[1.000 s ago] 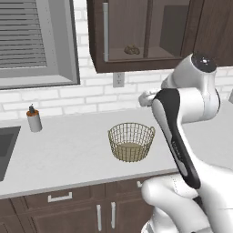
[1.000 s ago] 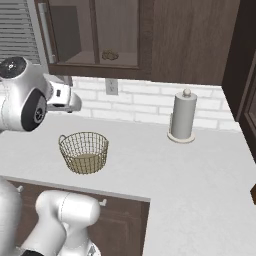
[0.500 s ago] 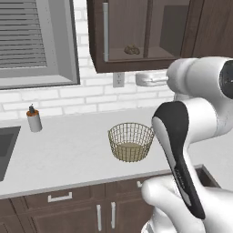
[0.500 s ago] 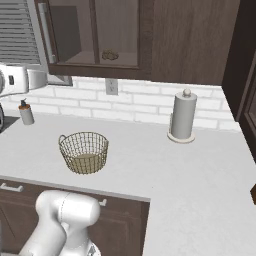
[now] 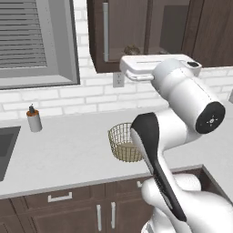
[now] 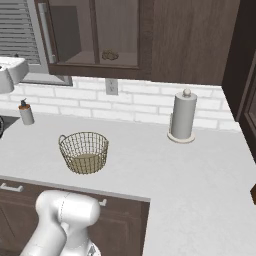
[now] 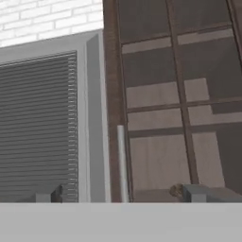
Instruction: Open the cabinet, pick up the bread from the cabinet and place it in the basket. Then move the basket to the dining counter.
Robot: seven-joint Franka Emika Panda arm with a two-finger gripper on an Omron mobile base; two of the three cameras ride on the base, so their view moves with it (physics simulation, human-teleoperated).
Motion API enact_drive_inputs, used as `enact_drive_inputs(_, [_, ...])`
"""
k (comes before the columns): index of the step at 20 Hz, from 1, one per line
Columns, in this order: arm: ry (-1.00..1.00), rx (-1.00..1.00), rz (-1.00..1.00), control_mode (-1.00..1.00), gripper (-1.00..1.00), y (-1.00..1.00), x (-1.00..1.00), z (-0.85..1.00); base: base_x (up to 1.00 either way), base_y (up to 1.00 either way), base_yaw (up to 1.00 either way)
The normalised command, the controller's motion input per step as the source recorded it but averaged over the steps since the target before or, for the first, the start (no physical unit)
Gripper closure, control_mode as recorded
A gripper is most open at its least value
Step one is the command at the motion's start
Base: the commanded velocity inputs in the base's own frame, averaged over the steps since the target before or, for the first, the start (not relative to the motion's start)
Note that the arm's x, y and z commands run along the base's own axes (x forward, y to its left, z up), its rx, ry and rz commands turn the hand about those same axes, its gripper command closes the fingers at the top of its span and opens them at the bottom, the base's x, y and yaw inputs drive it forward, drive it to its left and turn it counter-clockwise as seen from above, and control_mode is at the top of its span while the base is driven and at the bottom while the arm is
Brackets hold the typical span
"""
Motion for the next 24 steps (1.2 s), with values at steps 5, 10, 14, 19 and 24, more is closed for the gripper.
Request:
enact_drive_inputs(5, [-0.03,0.0,0.0,-1.0,-1.0,0.03,0.54,0.0,0.0,0.0,0.0])
enact_drive_inputs(10, [0.07,0.0,0.0,-1.0,-1.0,0.0,0.64,0.0,0.0,0.0,0.0])
enact_drive_inputs(14, [0.13,0.0,-0.02,-1.0,-1.0,0.01,0.76,0.0,0.0,0.0,0.0])
enact_drive_inputs(19, [0.06,0.0,-0.03,-1.0,-1.0,0.11,0.62,0.0,0.0,0.0,0.0])
enact_drive_inputs(24, [-0.06,-0.05,0.0,-1.0,-1.0,0.25,0.44,0.0,0.0,0.0,0.0])
